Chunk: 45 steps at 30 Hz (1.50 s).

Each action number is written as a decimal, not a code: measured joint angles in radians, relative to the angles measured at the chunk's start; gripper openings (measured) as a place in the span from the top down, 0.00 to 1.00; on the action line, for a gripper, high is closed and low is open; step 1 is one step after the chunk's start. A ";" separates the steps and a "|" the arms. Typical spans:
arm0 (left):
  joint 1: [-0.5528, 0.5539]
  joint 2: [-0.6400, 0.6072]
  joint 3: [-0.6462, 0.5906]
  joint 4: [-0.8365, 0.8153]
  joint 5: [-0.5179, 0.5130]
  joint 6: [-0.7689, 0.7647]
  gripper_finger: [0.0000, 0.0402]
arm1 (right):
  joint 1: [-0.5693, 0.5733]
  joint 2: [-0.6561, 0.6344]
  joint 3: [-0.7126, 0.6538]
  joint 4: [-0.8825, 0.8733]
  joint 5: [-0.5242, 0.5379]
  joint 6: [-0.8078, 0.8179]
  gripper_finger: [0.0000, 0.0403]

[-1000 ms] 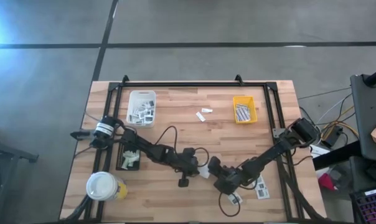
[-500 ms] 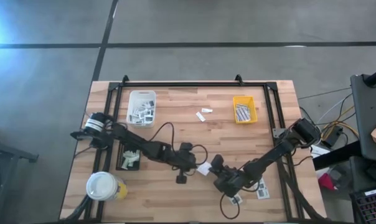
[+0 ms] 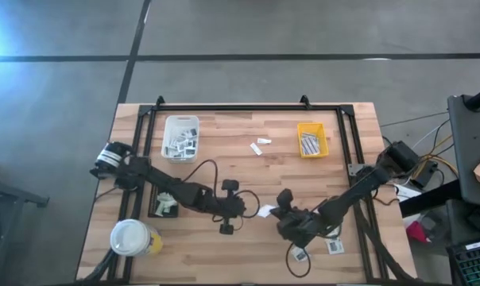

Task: Pick & Place First Aid Supplies
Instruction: Put the blue bandage pack into the yellow bin

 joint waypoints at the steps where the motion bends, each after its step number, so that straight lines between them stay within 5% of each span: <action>1: -0.005 -0.007 0.000 -0.003 -0.009 0.007 1.00 | 0.000 -0.018 0.000 -0.015 0.000 0.014 0.98; 20: -0.023 -0.042 -0.004 0.001 -0.037 0.026 1.00 | -0.052 -0.400 -0.001 -0.309 0.102 0.378 0.98; 37: 0.028 -0.042 -0.006 0.000 -0.169 0.058 1.00 | -0.206 -0.494 -0.001 -0.344 0.130 0.349 0.98; 45: 0.170 -0.058 -0.011 0.008 -0.017 0.102 1.00 | -0.380 -0.496 -0.001 -0.450 0.130 0.268 0.98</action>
